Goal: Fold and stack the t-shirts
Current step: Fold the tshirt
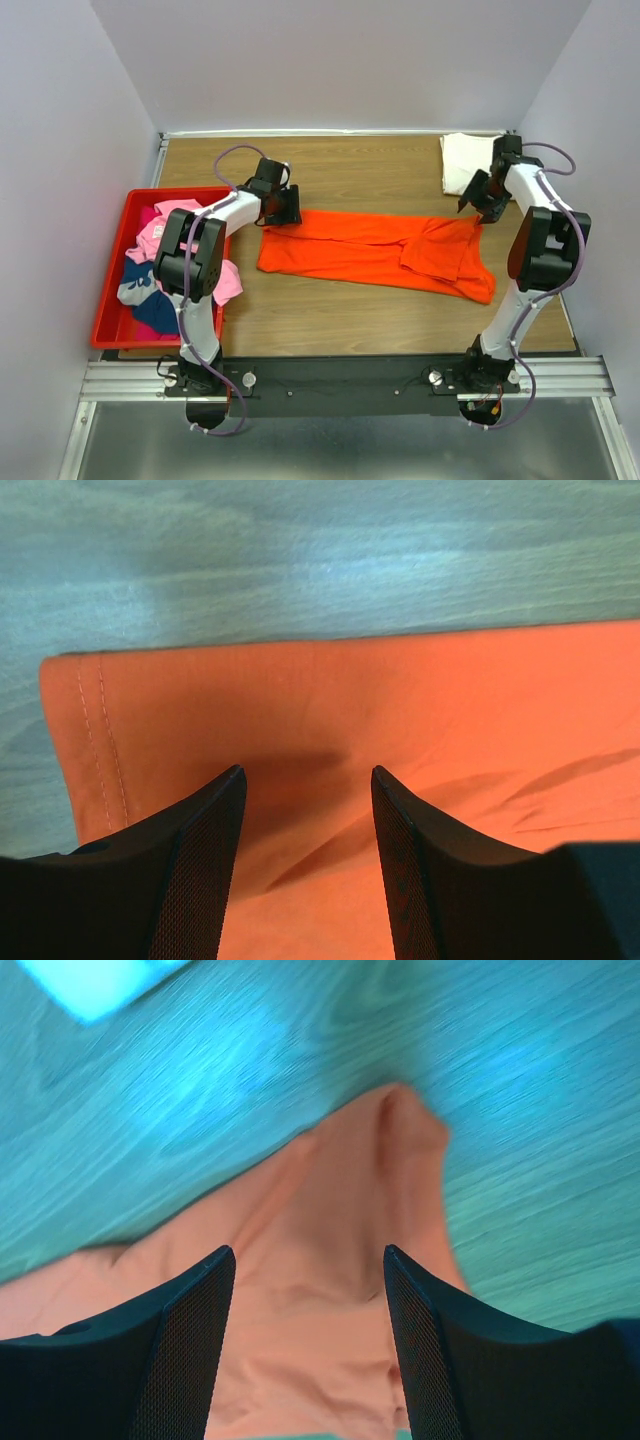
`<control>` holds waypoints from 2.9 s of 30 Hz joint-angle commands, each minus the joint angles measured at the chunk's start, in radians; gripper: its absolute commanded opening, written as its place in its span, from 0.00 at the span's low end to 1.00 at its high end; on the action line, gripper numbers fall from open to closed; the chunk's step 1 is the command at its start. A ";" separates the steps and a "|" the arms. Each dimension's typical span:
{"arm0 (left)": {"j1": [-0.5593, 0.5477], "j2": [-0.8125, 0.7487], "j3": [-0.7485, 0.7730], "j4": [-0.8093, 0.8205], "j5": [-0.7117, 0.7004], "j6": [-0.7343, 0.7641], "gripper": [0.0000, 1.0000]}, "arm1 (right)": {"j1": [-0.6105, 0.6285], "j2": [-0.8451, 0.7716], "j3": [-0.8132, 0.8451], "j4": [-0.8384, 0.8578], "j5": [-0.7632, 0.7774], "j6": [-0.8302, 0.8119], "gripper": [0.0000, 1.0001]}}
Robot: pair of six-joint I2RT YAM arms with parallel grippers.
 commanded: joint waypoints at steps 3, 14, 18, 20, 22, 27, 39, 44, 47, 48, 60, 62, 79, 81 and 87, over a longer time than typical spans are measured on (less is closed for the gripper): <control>0.002 0.024 -0.028 0.015 -0.011 -0.018 0.61 | -0.055 0.035 0.019 0.051 0.010 -0.040 0.68; 0.004 0.041 -0.053 0.030 -0.017 -0.019 0.59 | -0.070 0.040 -0.087 0.114 -0.045 -0.034 0.51; 0.005 0.045 -0.059 0.035 -0.040 -0.027 0.56 | -0.076 0.061 -0.084 0.117 -0.027 -0.032 0.30; 0.010 0.048 -0.068 0.039 -0.066 -0.034 0.54 | -0.082 0.066 -0.078 0.117 -0.007 -0.032 0.20; 0.012 0.053 -0.080 0.065 -0.071 -0.050 0.50 | -0.087 0.078 -0.076 0.120 -0.001 -0.031 0.14; 0.012 0.061 -0.103 0.079 -0.072 -0.102 0.49 | -0.107 0.094 -0.076 0.129 0.031 -0.029 0.01; 0.012 0.004 -0.166 0.125 -0.095 -0.154 0.47 | -0.148 0.098 -0.096 0.133 0.085 -0.036 0.04; 0.012 -0.011 -0.134 0.098 -0.120 -0.130 0.53 | -0.151 0.071 -0.096 0.130 0.134 -0.032 0.15; 0.005 -0.024 -0.096 0.073 -0.123 -0.102 0.59 | -0.151 0.045 -0.096 0.126 0.142 -0.029 0.33; 0.004 -0.028 -0.085 0.065 -0.124 -0.094 0.59 | -0.151 0.037 -0.096 0.124 0.145 -0.028 0.41; -0.105 -0.053 0.055 0.058 -0.091 -0.018 0.62 | -0.099 -0.138 -0.064 0.115 0.116 -0.085 0.62; -0.113 -0.035 0.047 0.075 -0.049 -0.019 0.62 | -0.066 -0.144 -0.053 0.117 0.061 -0.083 0.62; -0.125 0.018 -0.169 0.231 0.060 -0.039 0.62 | 0.057 -0.037 -0.197 0.193 -0.173 0.023 0.64; -0.125 0.007 -0.202 0.237 0.054 -0.047 0.62 | 0.060 -0.014 -0.216 0.201 -0.180 0.018 0.63; -0.125 -0.033 -0.284 0.237 0.041 -0.064 0.61 | 0.082 0.026 -0.248 0.235 -0.174 0.018 0.61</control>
